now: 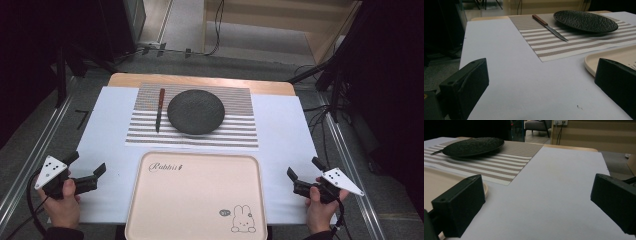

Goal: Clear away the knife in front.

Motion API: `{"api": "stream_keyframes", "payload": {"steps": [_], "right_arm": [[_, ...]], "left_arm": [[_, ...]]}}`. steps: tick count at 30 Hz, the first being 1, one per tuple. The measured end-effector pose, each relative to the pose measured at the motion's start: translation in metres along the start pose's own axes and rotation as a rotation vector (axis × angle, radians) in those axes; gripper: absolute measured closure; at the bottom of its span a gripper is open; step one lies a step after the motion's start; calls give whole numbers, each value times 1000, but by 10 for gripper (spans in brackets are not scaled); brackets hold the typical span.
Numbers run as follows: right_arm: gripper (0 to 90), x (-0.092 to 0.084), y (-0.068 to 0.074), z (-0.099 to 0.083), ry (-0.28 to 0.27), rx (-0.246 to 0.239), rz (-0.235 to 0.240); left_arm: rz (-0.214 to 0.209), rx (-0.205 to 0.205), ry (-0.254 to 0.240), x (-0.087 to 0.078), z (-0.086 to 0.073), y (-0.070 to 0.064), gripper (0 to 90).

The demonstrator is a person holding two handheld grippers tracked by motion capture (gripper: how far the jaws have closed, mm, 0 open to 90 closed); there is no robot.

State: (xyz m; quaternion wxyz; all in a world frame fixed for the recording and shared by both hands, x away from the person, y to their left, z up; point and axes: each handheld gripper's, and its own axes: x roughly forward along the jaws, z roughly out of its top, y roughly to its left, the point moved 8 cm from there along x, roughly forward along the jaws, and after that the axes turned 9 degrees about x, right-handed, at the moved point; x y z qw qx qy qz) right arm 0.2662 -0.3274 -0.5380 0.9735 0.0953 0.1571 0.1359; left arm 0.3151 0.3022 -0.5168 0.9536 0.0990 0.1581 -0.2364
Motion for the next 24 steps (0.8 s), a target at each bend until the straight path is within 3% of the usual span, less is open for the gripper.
{"api": "stream_keyframes", "payload": {"steps": [23, 24], "right_arm": [[0, -1, 1, 0, -1, -4, 12], [0, -1, 1, 0, -2, -5, 12]], "left_arm": [[4, 8, 7, 0, 0, -2, 0], [-14, -30, 3, -1, 2, -4, 0]]}}
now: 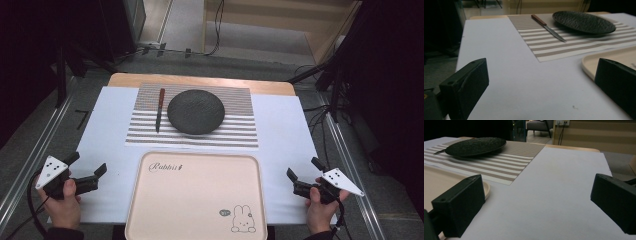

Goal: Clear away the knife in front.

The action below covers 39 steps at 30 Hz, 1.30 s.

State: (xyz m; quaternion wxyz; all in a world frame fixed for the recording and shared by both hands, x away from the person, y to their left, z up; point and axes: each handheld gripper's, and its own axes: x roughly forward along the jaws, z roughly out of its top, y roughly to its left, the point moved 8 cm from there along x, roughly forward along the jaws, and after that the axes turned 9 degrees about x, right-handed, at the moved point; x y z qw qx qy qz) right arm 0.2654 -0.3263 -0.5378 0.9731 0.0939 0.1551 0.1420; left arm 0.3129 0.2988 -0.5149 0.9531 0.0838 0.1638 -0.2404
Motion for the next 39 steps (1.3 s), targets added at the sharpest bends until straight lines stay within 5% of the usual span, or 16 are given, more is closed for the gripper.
{"api": "stream_keyframes", "payload": {"steps": [19, 39], "right_arm": [[0, 0, 1, -1, 7, -5, -6], [0, -1, 1, -1, 7, -3, -2]], "left_arm": [[-14, -6, 20, 5, 37, -13, 0], [-77, 37, 15, 46, 82, -25, 8]]}}
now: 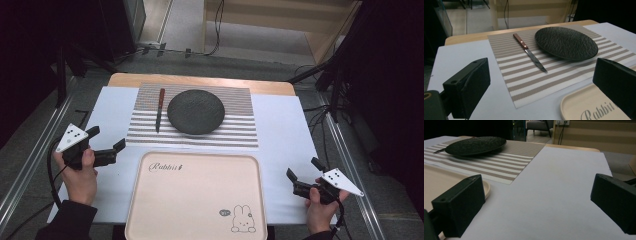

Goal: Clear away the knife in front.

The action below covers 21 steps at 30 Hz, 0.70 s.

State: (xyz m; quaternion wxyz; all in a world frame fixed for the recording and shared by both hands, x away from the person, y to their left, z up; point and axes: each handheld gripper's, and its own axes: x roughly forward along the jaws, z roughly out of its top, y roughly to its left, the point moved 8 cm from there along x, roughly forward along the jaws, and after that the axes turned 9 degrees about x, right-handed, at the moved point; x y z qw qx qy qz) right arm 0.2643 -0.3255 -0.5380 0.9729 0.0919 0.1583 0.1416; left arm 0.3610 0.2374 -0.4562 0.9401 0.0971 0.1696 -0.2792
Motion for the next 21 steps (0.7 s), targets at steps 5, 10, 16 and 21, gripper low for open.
{"api": "stream_keyframes", "payload": {"steps": [5, 10, 16, 21], "right_arm": [[0, 0, 0, 0, 1, -3, 0], [0, 0, 1, 0, 1, -7, 0], [0, 1, 1, -1, 5, -10, -1], [0, 1, 1, -1, 7, -11, 1]], "left_arm": [[-28, -1, 27, 15, 7, -2, 7], [-40, 1, 44, 26, 10, -1, 7], [-47, -1, 63, 41, 15, 2, 7], [-52, -4, 81, 54, 17, 6, 8]]}}
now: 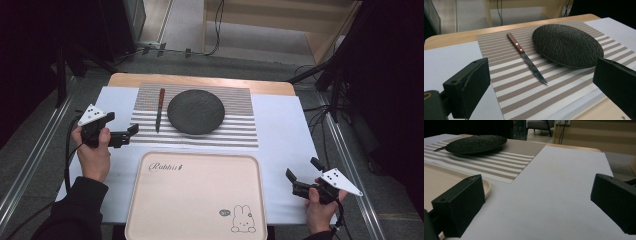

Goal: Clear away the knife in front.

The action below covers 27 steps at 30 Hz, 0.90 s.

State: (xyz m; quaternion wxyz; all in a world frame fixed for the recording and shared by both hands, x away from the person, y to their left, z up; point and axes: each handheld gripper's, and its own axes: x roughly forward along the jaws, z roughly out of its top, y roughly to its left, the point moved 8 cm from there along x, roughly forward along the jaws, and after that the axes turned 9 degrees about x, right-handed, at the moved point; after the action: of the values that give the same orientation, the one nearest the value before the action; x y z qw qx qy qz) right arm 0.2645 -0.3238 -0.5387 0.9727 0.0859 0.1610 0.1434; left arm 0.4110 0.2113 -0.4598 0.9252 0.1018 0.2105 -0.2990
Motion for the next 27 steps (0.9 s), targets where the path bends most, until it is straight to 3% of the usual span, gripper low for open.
{"api": "stream_keyframes", "payload": {"steps": [7, 14, 27], "right_arm": [[0, 0, 0, 0, 2, 0, 7], [0, 1, 0, 0, 0, -9, 4], [0, 0, 0, 0, -2, -1, 5]], "left_arm": [[-17, -22, 29, 17, 1, 5, 8], [-14, -37, 81, 38, 3, 19, 8], [-33, -79, 165, 79, 1, 25, 32]]}}
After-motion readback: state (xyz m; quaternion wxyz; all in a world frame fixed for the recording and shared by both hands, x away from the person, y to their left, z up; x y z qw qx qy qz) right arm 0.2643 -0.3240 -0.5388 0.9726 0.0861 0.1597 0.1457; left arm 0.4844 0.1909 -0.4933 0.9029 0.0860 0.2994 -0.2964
